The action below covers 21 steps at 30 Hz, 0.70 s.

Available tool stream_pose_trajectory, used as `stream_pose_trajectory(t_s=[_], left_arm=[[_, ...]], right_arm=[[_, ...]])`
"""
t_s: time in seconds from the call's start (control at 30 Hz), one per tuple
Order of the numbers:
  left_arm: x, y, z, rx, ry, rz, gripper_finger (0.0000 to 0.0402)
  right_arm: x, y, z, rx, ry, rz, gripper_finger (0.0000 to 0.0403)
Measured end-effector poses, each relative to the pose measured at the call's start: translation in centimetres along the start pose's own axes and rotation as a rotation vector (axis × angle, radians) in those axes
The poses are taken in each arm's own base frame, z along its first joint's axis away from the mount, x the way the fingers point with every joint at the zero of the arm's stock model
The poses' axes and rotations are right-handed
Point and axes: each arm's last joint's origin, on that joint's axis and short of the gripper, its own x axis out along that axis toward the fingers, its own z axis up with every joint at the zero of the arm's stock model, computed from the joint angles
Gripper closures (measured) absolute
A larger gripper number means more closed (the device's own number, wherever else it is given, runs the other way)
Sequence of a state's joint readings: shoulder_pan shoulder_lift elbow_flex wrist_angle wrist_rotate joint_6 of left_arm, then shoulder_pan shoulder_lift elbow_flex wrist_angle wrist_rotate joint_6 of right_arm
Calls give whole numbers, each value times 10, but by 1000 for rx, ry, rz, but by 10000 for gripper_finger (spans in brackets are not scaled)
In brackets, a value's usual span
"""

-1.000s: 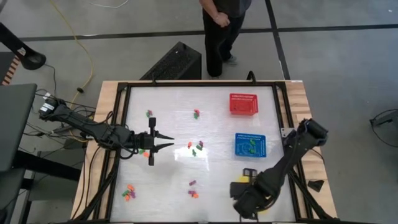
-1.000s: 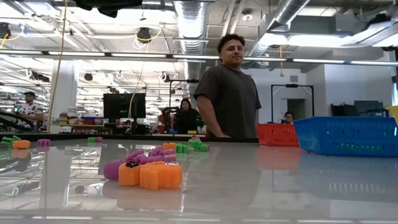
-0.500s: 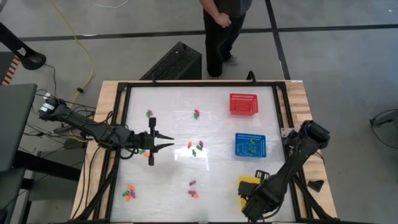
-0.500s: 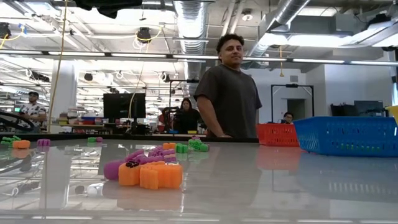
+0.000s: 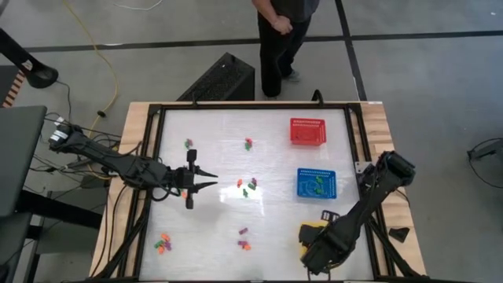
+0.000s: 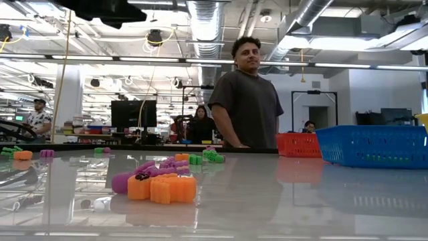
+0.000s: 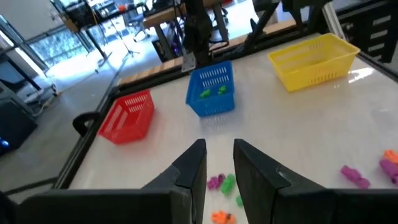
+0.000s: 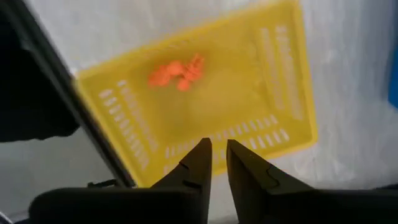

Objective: Sort Halloween decoration
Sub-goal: Put the orange skeleton toy into the yellow basket

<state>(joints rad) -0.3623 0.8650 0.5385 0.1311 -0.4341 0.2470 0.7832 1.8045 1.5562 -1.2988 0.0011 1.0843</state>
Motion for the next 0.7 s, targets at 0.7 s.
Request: stream_pose_trajectory(t_s=[0.7], left_arm=[[-41, 1, -10, -387, -19, -220, 330]], right_arm=[[-26, -21, 154, -595, -1059, 118, 254]])
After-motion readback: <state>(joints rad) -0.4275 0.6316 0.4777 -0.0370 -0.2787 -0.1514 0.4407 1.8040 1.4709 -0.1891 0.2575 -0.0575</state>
